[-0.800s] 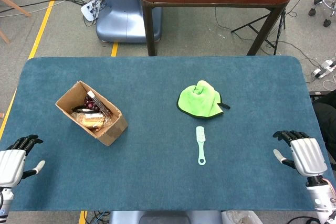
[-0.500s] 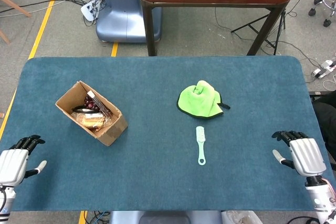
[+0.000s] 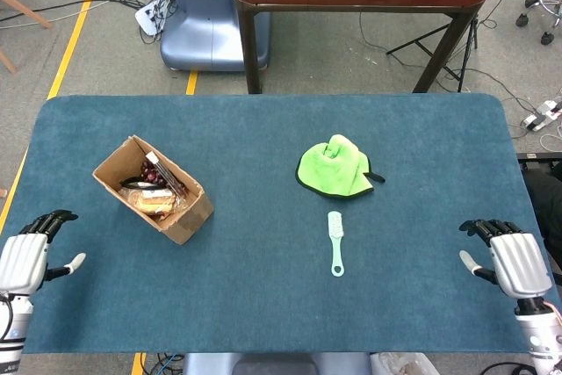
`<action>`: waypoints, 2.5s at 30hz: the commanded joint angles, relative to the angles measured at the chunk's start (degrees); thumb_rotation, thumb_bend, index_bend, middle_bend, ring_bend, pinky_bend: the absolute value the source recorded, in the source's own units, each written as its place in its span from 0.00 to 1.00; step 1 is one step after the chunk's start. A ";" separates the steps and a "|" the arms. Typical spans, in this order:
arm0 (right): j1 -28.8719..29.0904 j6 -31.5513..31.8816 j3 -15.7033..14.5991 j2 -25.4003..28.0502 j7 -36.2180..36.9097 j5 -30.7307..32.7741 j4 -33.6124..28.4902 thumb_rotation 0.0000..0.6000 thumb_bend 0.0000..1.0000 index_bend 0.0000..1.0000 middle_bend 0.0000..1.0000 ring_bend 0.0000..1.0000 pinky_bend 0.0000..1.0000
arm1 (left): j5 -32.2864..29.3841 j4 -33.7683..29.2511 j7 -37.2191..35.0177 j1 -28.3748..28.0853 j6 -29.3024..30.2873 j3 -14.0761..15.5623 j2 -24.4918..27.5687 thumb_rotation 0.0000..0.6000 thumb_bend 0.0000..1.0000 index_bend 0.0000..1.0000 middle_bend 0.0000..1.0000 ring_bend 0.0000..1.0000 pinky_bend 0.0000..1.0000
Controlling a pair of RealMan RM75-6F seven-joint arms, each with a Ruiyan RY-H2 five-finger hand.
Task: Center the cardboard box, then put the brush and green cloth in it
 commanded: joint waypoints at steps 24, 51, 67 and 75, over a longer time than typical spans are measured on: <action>-1.10 1.71 -0.22 0.07 -0.75 -0.78 -0.52 1.00 0.24 0.42 0.48 0.43 0.48 | -20.64 -1.03 -3.11 -5.45 -16.75 -7.00 0.07 1.00 0.00 0.25 0.27 0.28 0.48; -1.07 1.44 -0.26 -0.10 -1.05 -1.03 -0.43 1.00 0.24 0.42 0.48 0.43 0.48 | -18.86 1.77 -8.09 -12.10 -23.95 -8.65 -0.40 1.00 0.06 0.25 0.27 0.24 0.44; -0.91 1.06 -0.34 -0.12 -1.11 -1.14 -0.43 1.00 0.24 0.42 0.48 0.43 0.48 | -19.50 4.10 -9.32 -15.40 -26.49 -9.28 -1.81 1.00 0.07 0.23 0.27 0.21 0.39; -0.78 0.85 -0.37 -0.08 -0.98 -1.18 -0.37 1.00 0.24 0.42 0.48 0.43 0.48 | -22.21 5.54 -8.71 -16.81 -28.39 -9.69 -2.47 1.00 0.07 0.21 0.26 0.19 0.38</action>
